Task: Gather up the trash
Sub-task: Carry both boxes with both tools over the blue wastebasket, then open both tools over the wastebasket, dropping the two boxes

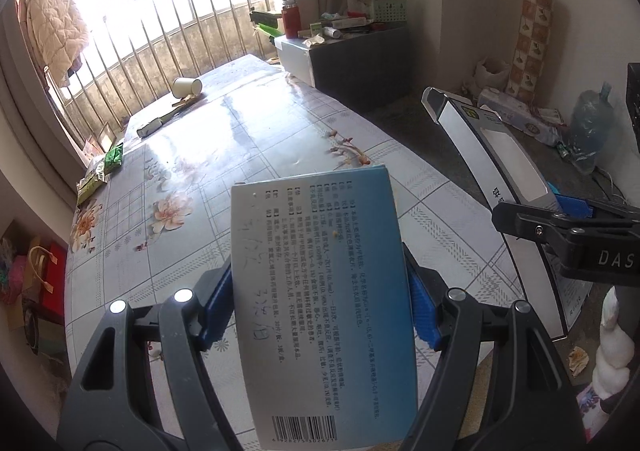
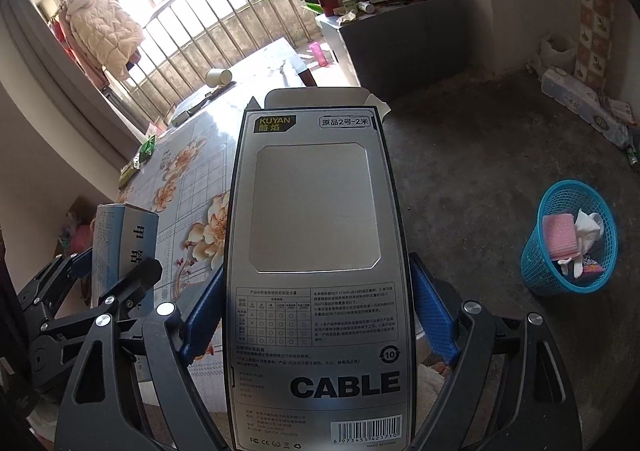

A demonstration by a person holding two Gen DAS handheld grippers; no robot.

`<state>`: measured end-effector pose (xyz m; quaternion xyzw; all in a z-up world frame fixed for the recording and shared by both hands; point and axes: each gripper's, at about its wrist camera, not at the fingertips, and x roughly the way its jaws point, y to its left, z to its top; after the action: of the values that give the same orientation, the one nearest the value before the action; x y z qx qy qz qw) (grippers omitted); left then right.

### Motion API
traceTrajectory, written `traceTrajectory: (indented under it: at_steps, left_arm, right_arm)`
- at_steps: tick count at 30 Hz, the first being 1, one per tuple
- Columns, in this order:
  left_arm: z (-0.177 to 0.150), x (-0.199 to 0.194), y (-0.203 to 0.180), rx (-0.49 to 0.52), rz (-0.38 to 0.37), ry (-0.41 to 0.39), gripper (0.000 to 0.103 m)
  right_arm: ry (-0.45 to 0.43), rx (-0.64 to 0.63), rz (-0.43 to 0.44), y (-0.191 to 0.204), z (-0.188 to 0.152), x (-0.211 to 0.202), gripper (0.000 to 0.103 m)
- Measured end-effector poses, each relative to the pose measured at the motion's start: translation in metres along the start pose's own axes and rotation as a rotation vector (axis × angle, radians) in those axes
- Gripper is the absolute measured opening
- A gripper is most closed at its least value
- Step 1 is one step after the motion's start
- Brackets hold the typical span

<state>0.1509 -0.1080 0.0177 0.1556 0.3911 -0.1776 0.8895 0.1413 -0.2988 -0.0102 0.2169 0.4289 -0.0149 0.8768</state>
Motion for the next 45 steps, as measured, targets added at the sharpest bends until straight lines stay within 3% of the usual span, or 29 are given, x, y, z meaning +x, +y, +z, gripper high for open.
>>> traceTrajectory:
  at_steps: [4,10,16,20,27,28,29,31,35,40,45]
  left_arm:
    - [0.022,0.006,-0.040,0.054,-0.079,-0.008,0.069]
    - [0.060,0.026,-0.115,0.100,-0.289,0.031,0.069]
    - [0.087,0.075,-0.205,0.097,-0.515,0.165,0.069]
    - [0.094,0.121,-0.264,0.081,-0.595,0.262,0.069]
    - [0.117,0.197,-0.354,0.037,-0.695,0.344,0.069]
    - [0.120,0.209,-0.365,0.025,-0.704,0.346,0.073]
    - [0.122,0.222,-0.376,0.008,-0.716,0.342,0.084]
    - [0.122,0.249,-0.391,-0.030,-0.707,0.342,0.085]
    - [0.109,0.298,-0.413,-0.053,-0.680,0.451,0.085]
    - [0.105,0.293,-0.405,-0.041,-0.694,0.418,0.085]
    - [0.115,0.259,-0.379,-0.058,-0.726,0.364,0.085]
  right_arm:
    - [-0.051,0.094,-0.043,-0.051,-0.002,-0.028,0.082]
    - [-0.126,0.285,-0.138,-0.147,-0.014,-0.072,0.082]
    - [-0.158,0.543,-0.173,-0.261,-0.034,-0.098,0.082]
    - [-0.139,0.663,-0.166,-0.323,-0.039,-0.088,0.082]
    - [-0.094,0.778,-0.140,-0.419,-0.015,-0.034,0.083]
    - [-0.103,0.784,-0.133,-0.431,-0.009,-0.025,0.084]
    - [-0.113,0.786,-0.113,-0.445,-0.004,-0.015,0.084]
    - [-0.095,0.805,-0.135,-0.470,-0.001,0.010,0.085]
    - [-0.013,0.849,-0.195,-0.501,-0.012,0.056,0.085]
    - [-0.004,0.839,-0.211,-0.504,-0.025,0.070,0.085]
    - [-0.038,0.796,-0.252,-0.505,-0.013,0.070,0.085]
